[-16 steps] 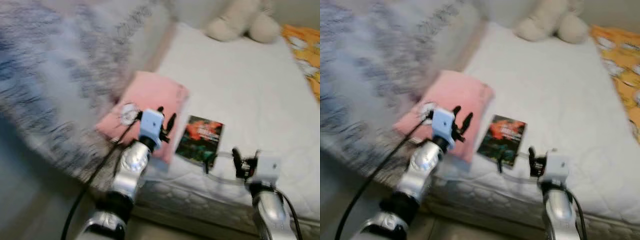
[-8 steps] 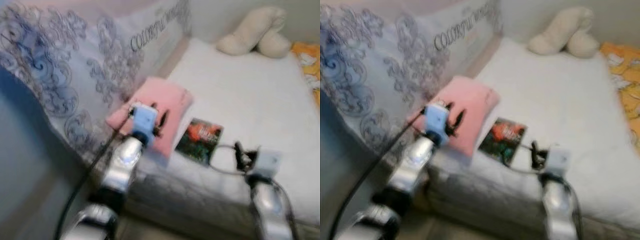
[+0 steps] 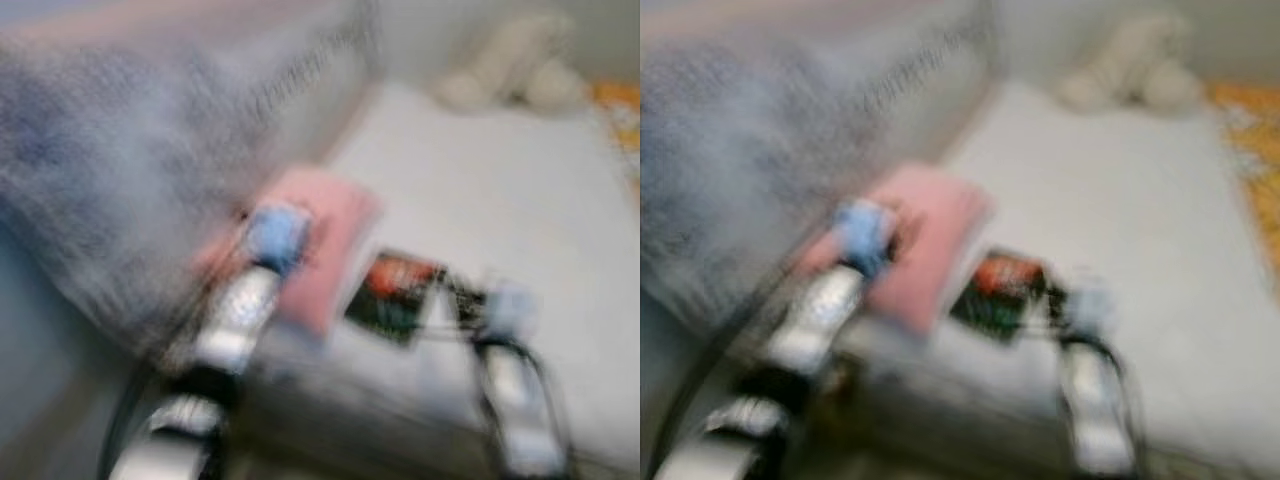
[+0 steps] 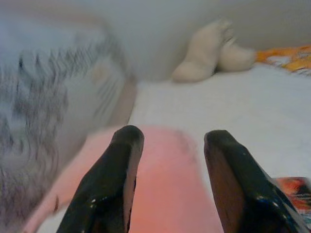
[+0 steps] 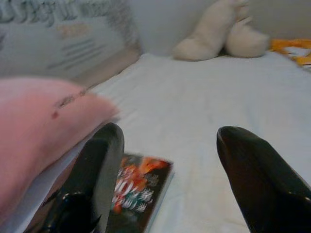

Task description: Clean up the room

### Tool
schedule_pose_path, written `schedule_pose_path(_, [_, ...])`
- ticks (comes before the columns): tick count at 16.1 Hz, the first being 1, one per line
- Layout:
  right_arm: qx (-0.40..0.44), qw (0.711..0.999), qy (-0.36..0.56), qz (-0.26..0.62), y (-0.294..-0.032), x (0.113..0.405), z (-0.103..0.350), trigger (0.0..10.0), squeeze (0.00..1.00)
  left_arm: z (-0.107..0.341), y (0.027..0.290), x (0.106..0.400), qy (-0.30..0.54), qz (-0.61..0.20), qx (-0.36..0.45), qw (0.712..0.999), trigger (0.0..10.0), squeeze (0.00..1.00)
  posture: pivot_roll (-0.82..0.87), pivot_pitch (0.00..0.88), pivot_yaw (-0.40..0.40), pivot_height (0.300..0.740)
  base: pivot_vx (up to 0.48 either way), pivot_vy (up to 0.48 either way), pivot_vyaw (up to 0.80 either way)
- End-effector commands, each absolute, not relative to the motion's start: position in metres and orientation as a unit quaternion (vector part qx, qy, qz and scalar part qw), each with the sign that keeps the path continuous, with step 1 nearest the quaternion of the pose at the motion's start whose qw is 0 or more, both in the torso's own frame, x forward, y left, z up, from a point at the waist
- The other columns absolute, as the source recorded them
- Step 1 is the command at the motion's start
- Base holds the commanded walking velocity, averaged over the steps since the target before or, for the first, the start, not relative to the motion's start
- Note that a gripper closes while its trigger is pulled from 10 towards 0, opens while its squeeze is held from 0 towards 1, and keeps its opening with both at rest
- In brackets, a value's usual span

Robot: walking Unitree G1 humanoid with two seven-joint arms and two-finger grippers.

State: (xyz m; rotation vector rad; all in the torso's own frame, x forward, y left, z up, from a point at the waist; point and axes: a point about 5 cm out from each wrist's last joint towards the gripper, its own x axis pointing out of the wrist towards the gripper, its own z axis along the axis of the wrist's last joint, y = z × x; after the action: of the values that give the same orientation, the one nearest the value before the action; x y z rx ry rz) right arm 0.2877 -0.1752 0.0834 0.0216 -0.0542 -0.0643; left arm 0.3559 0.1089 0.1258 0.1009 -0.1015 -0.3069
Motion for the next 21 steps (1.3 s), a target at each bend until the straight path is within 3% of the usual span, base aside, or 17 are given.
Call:
schedule_pose_path(1, [0.001,0.998,-0.024,-0.058,-0.191,0.281,0.080,10.0,0.00,0.134,0.090,0.358,-0.059,-0.178,0.028,0.982,10.0,0.00,0.03,0.000,0.037,0.740,0.461,0.000,0.00])
schedule_pose_path(4, [0.026,0.996,-0.031,-0.085,-0.192,0.271,0.078,10.0,0.00,0.123,0.089,0.348,-0.051,-0.215,0.016,0.975,10.0,0.00,0.03,0.000,0.038,0.740,0.458,0.000,0.00])
schedule_pose_path(7, [-0.012,0.995,-0.010,-0.101,-0.202,0.235,0.067,10.0,0.00,0.105,0.095,0.326,-0.026,-0.259,0.018,0.965,10.0,0.00,0.04,0.000,0.033,0.740,0.455,0.000,0.00])
schedule_pose_path(10, [-0.028,0.992,0.013,-0.120,-0.212,0.210,0.059,10.0,0.00,0.093,0.101,0.322,0.003,-0.222,0.044,0.974,10.0,0.00,0.03,0.000,0.039,0.740,0.000,0.000,0.00])
schedule_pose_path(15, [-0.027,0.992,0.011,-0.124,-0.218,0.218,0.062,10.0,0.00,0.101,0.101,0.315,-0.016,-0.176,0.008,0.984,10.0,0.00,0.02,0.000,0.048,0.740,0.288,0.000,0.00])
schedule_pose_path(21, [0.017,0.991,0.034,-0.126,-0.219,0.249,0.058,10.0,0.00,0.115,0.103,0.325,-0.027,-0.162,0.041,0.985,10.0,0.00,0.03,0.000,0.045,0.740,0.400,0.000,0.00])
